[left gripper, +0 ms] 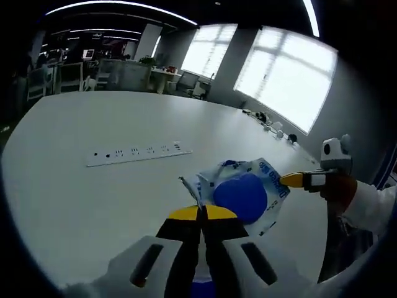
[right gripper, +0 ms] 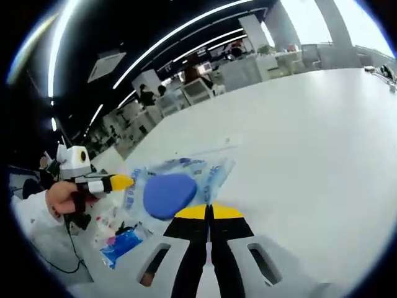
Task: Arrange the tabletop items into an orderly group along one side of the table until the central work area is clear of visible clutter.
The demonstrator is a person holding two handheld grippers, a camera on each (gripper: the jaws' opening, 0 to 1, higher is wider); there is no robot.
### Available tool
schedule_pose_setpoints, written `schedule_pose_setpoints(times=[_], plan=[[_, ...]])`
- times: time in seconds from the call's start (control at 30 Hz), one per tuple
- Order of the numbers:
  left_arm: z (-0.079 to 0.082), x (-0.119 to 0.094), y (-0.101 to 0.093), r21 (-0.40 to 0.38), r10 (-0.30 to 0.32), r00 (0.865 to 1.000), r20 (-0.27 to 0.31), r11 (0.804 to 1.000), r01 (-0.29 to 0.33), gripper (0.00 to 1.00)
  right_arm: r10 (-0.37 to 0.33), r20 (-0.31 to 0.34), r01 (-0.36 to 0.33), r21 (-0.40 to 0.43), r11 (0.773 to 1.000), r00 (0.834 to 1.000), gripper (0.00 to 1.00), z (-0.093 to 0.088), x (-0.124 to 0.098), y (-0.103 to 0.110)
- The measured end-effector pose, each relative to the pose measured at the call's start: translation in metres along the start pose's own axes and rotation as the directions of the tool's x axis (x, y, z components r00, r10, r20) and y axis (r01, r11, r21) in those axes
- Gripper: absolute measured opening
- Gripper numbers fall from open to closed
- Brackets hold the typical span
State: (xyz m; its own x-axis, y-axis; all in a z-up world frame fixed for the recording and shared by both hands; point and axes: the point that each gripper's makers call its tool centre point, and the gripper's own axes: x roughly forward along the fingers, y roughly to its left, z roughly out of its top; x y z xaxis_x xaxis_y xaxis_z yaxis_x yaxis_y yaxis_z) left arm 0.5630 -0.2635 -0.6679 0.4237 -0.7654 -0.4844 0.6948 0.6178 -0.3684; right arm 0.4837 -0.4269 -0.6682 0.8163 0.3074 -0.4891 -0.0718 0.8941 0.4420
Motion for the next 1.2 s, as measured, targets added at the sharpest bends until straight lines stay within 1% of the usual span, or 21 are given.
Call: schedule_pose_setpoints(times=[0.1, 0.37, 0.43, 0.53, 0.63, 0.77, 0.87, 1.07, 1.2], plan=[[-0.005, 0.001, 0.007, -0.008, 0.019, 1.000, -0.010, 1.000, -0.019, 0.00, 0.007, -0.008, -0.007, 0.004, 1.000, 1.000, 0.00, -0.003, 0.010, -0.001], [-0.021, 0.004, 0.035, -0.047, 0.070, 0.996, -0.048, 0.996, -0.073, 0.00, 0.026, -0.038, -0.026, 0.008, 1.000, 0.999, 0.00, -0.011, 0.036, 0.003], [-0.024, 0.005, 0.043, -0.056, 0.085, 0.995, -0.055, 0.995, -0.088, 0.00, 0.036, -0.041, -0.035, 0.014, 0.999, 0.999, 0.00, -0.013, 0.041, 0.006], [-0.025, 0.004, 0.050, -0.072, 0.092, 0.994, -0.054, 0.993, -0.096, 0.00, 0.050, -0.042, -0.048, 0.028, 0.998, 0.998, 0.00, -0.015, 0.049, 0.009], [-0.029, 0.004, 0.057, -0.078, 0.103, 0.993, -0.065, 0.991, -0.108, 0.00, 0.055, -0.052, -0.054, 0.033, 0.998, 0.997, 0.00, -0.019, 0.054, 0.011], [-0.033, 0.005, 0.063, -0.080, 0.110, 0.991, -0.071, 0.990, -0.116, 0.00, 0.058, -0.063, -0.056, 0.039, 0.998, 0.996, 0.00, -0.023, 0.060, 0.011], [-0.038, 0.008, 0.067, -0.096, 0.112, 0.990, -0.082, 0.988, -0.119, 0.00, 0.055, -0.072, -0.052, 0.041, 0.998, 0.996, 0.00, -0.026, 0.064, 0.010], [-0.042, 0.012, 0.066, -0.113, 0.107, 0.990, -0.088, 0.987, -0.116, 0.00, 0.046, -0.077, -0.043, 0.044, 0.998, 0.996, 0.00, -0.028, 0.062, 0.009], [-0.044, 0.017, 0.067, -0.115, 0.099, 0.991, -0.091, 0.987, -0.109, 0.00, 0.041, -0.080, -0.038, 0.043, 0.998, 0.996, 0.00, -0.029, 0.062, 0.004]])
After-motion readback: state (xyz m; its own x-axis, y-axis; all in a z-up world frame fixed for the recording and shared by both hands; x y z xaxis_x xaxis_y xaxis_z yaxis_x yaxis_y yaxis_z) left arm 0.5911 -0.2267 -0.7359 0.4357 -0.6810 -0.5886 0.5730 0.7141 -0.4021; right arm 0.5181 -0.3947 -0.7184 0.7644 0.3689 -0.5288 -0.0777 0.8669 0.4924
